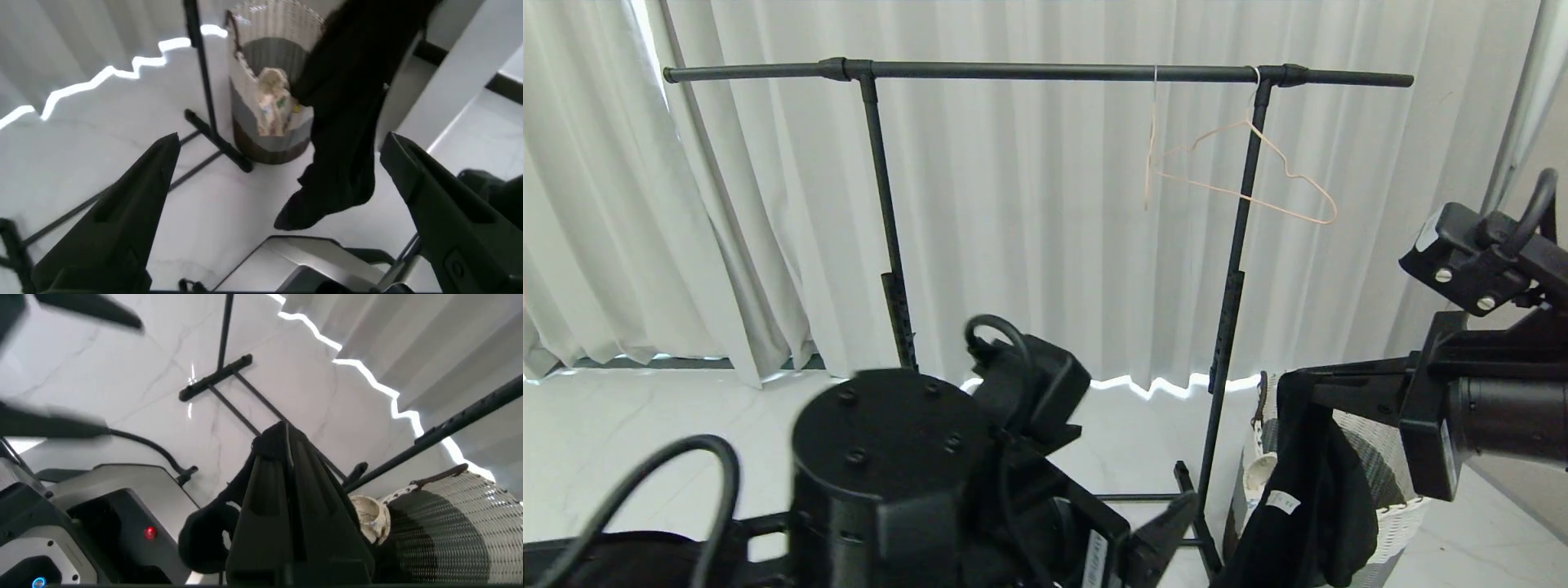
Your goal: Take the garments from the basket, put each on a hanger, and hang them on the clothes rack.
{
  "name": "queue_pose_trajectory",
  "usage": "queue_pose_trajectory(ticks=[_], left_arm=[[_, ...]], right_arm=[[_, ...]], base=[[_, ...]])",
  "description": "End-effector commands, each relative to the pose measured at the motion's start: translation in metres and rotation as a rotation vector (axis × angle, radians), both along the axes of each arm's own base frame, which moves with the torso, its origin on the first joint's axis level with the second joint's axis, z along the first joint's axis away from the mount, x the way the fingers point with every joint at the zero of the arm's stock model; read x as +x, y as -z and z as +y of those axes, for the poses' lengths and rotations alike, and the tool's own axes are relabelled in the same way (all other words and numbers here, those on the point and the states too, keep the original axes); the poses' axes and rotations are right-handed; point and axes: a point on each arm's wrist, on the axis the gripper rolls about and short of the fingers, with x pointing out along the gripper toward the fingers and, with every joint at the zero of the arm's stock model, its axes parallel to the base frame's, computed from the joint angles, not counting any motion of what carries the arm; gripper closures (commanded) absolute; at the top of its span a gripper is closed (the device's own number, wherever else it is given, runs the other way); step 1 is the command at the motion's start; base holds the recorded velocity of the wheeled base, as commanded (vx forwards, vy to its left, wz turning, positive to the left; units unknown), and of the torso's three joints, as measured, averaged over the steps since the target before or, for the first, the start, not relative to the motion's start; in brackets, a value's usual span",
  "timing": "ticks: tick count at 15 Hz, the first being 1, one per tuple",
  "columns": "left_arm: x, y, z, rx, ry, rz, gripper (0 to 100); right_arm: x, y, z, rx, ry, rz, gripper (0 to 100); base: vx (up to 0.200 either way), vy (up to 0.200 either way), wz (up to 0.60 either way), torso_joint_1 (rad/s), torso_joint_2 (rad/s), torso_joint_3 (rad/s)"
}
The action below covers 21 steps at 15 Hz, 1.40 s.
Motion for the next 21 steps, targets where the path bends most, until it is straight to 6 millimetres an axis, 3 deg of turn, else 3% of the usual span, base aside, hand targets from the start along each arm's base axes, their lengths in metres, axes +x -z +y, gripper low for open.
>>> queue_pose_trajectory(ticks=[1, 7, 12, 15, 19, 20, 21], left_arm=[[-0.001, 0.038, -0.034, 0.067, 0.054, 0.037, 0], [0.014, 0.068, -0.063, 0.018, 0.105, 0.07, 0], [0.04, 0.095, -0.061, 0.074, 0.037, 0.11, 0], [0.041, 0.11, -0.059, 0.117, 0.029, 0.137, 0], [0.04, 0.115, -0.058, 0.133, 0.024, 0.146, 0], [0.04, 0.114, -0.058, 0.132, 0.02, 0.142, 100], [0.04, 0.114, -0.058, 0.135, 0.005, 0.134, 100]], right_arm=[[0.001, 0.003, 0.007, -0.01, -0.024, 0.011, 100], [-0.008, 0.002, 0.014, -0.007, -0.083, 0.005, 100], [-0.014, -0.002, 0.008, 0.005, -0.08, -0.009, 100], [-0.013, -0.001, 0.009, 0.0, -0.08, -0.003, 100], [-0.013, 0.0, 0.009, 0.0, -0.08, -0.003, 100], [-0.013, 0.0, 0.009, -0.001, -0.079, -0.004, 100], [-0.013, 0.001, 0.009, -0.004, -0.077, -0.001, 100]], base=[[0.0, 0.0, 0.0, 0.0, 0.0, 0.0], [0.0, 0.0, 0.0, 0.0, 0.0, 0.0], [0.0, 0.0, 0.0, 0.0, 0.0, 0.0], [0.0, 0.0, 0.0, 0.0, 0.0, 0.0], [0.0, 0.0, 0.0, 0.0, 0.0, 0.0], [0.0, 0.0, 0.0, 0.0, 0.0, 0.0], [0.0, 0.0, 0.0, 0.0, 0.0, 0.0]])
